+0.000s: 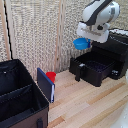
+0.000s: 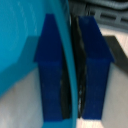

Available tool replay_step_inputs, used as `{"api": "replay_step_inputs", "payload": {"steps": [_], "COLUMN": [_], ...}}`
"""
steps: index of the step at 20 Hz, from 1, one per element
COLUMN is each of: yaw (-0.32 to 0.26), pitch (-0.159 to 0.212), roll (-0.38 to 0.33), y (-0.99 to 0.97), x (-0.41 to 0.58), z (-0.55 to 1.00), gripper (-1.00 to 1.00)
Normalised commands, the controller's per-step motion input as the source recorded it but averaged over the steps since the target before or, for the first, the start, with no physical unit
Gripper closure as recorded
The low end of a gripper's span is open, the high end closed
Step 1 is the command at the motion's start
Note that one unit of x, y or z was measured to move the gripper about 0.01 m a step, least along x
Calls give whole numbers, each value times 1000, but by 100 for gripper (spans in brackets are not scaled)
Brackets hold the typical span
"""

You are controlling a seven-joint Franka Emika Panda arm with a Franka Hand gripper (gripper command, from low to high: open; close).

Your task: Gently grip the air fryer handle with your gripper and kindly pull it open by sliding your gripper away from the base. Gradually bring your gripper in line with the blue bowl and gently capture it, without tightening your grip too much. Securely place the blue bowl inside the opened air fryer with a steady position. Liberate your robot's gripper, and withdraw your gripper from the proximity of the air fryer.

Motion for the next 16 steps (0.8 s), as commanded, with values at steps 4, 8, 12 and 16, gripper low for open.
{"api": "replay_step_inputs", "payload": {"steps": [4,8,12,16], "yaw": [-129,-147,-156,-166], "pitch": [0,6,32,134], "roll": [80,63,39,10], "y": [-669,-544,-301,-306], "x": [224,396,490,318], "z": [-126,-270,-358,-375], "gripper": [100,100,100,100]}}
